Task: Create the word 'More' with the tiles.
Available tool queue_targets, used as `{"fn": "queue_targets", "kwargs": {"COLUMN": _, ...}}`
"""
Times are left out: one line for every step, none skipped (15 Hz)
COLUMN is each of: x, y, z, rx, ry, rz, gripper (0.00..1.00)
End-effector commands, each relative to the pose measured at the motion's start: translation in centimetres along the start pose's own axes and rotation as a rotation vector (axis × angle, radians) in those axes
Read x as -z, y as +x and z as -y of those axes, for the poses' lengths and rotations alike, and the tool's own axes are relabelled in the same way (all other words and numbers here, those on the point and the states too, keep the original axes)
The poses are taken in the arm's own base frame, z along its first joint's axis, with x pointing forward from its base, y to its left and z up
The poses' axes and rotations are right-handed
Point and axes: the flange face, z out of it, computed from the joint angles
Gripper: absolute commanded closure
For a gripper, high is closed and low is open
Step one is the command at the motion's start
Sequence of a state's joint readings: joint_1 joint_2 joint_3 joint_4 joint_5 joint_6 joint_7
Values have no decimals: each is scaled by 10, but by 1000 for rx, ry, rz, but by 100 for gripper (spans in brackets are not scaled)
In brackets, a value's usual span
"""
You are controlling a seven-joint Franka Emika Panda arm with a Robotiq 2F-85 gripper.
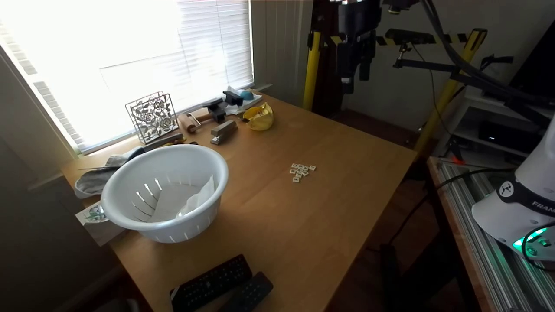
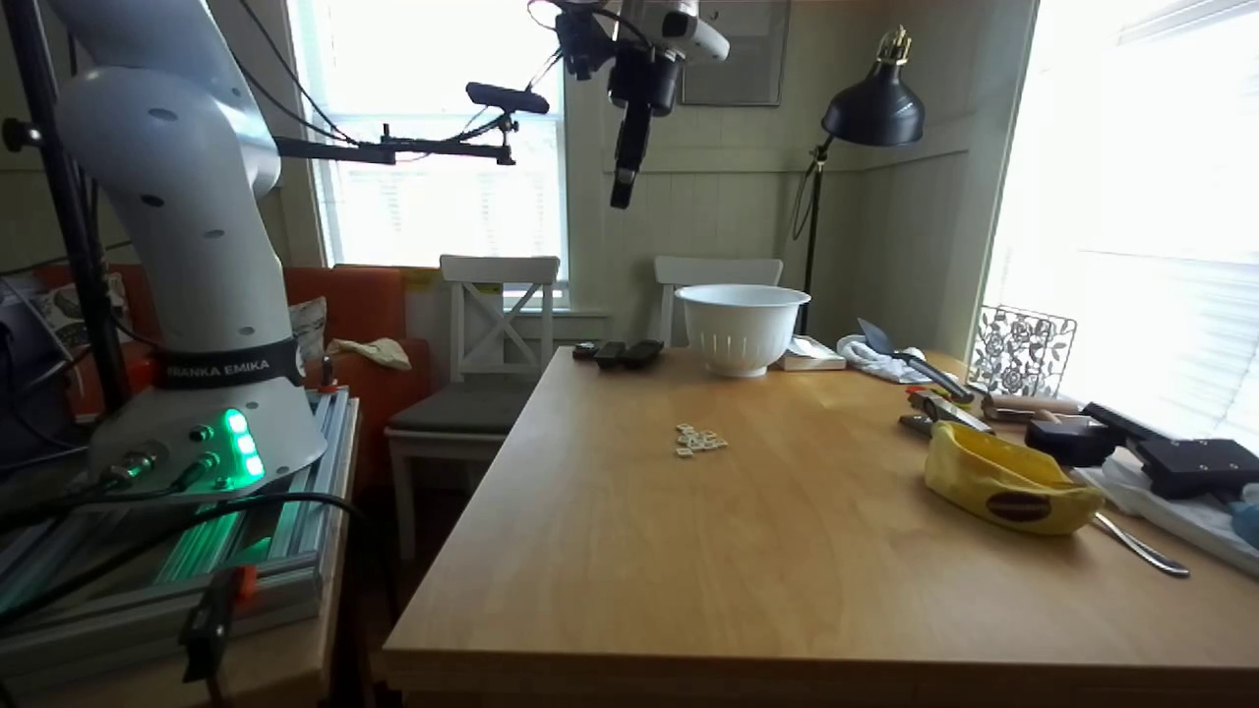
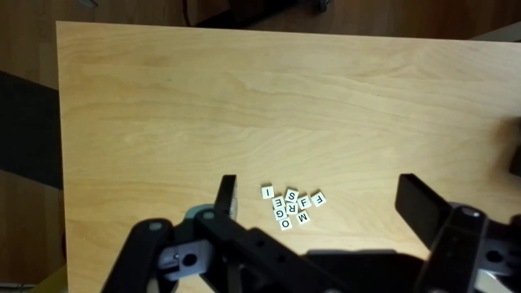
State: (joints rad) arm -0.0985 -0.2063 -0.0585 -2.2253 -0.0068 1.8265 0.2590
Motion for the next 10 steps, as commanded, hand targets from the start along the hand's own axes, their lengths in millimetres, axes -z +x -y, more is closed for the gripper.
{"fn": "queue_targets", "kwargs": {"x": 0, "y": 1, "z": 0, "rx": 0, "ry": 0, "rz": 2, "gripper": 0}}
{"fn": "queue_targets", "kwargs": {"x": 1, "y": 1, "z": 0, "rx": 0, "ry": 1, "rz": -1, "gripper": 0}}
{"fn": "queue_targets", "kwargs": {"x": 2, "y": 1, "z": 0, "rx": 0, "ry": 1, "rz": -3, "gripper": 0}}
{"fn": "queue_targets", "kwargs": {"x": 3, "y": 1, "z": 0, "rx": 0, "ry": 2, "rz": -4, "gripper": 0}}
{"fn": "queue_targets", "kwargs": {"x": 3, "y": -1, "z": 0, "rx": -25, "ry": 21, "rz": -34, "gripper": 0}}
{"fn": "queue_targets", "kwargs": {"x": 0, "y": 4, "z": 3, "rx": -50, "ry": 31, "rz": -45, "gripper": 0}}
{"fn": "queue_targets", "kwargs": {"x": -7, "y": 11, "z": 8, "rx": -66, "ry": 23, "rz": -54, "gripper": 0}}
{"fn": "queue_targets", "kwargs": {"x": -13, "y": 14, "z": 12, "rx": -62, "ry": 23, "rz": -63, "gripper": 0}}
{"fn": "queue_targets", "kwargs": {"x": -20, "y": 20, "z": 16, "rx": -59, "ry": 29, "rz": -72, "gripper": 0}}
{"fn": "queue_targets", "kwargs": {"x": -27, "y": 25, "z": 20, "rx": -46, "ry": 29, "rz": -87, "gripper": 0}}
